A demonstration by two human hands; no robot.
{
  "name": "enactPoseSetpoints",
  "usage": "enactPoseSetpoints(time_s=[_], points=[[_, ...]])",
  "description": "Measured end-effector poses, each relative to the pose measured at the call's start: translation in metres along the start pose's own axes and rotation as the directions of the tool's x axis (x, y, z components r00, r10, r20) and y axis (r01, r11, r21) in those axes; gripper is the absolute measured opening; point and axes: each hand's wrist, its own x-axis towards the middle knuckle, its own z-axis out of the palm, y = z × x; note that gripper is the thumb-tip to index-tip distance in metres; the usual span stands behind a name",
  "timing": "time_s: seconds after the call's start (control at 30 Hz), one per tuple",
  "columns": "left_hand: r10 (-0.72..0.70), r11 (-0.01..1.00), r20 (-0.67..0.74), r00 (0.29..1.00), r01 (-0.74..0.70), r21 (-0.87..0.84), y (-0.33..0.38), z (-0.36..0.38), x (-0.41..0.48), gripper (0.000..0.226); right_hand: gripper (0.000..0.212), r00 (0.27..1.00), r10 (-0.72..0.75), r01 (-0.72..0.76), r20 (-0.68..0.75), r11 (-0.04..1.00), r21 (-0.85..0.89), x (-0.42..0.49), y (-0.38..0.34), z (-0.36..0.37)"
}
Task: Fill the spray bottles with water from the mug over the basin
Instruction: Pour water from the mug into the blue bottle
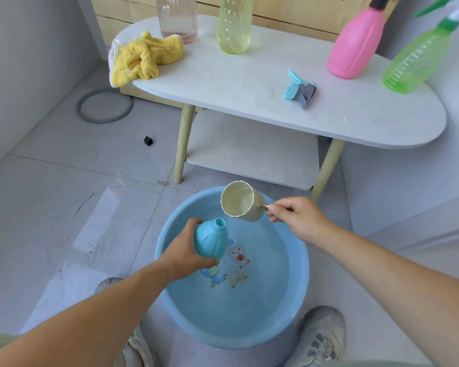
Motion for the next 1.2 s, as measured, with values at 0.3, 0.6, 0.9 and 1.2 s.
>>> enactPoseSetpoints(time_s=[0.3,0.6,0.9,1.2], points=[[0.054,0.998,-0.032,0.998,-0.055,-0.025,0.007,-0.003,-0.002,0.088,0.022,0.995,-0.102,0.101,-0.007,0.993,-0.055,-0.020,-0.023,-0.017],[0.066,0.996,-0.054,0.996,-0.069,-0.056,0.011,-0.003,0.000,0.088,0.018,0.988,-0.155,0.153,-0.019,0.986,-0.071,-0.027,-0.032,-0.014],[0.064,0.996,-0.059,0.996,-0.067,-0.056,0.009,-0.002,0.001,0.089,0.016,0.977,-0.209,0.202,-0.043,0.971,-0.124,-0.025,-0.034,-0.014],[0.060,0.996,-0.062,0.996,-0.064,-0.061,0.010,-0.002,0.003,0.087,0.024,0.959,-0.279,0.268,-0.040,0.947,-0.174,-0.026,-0.039,-0.016]])
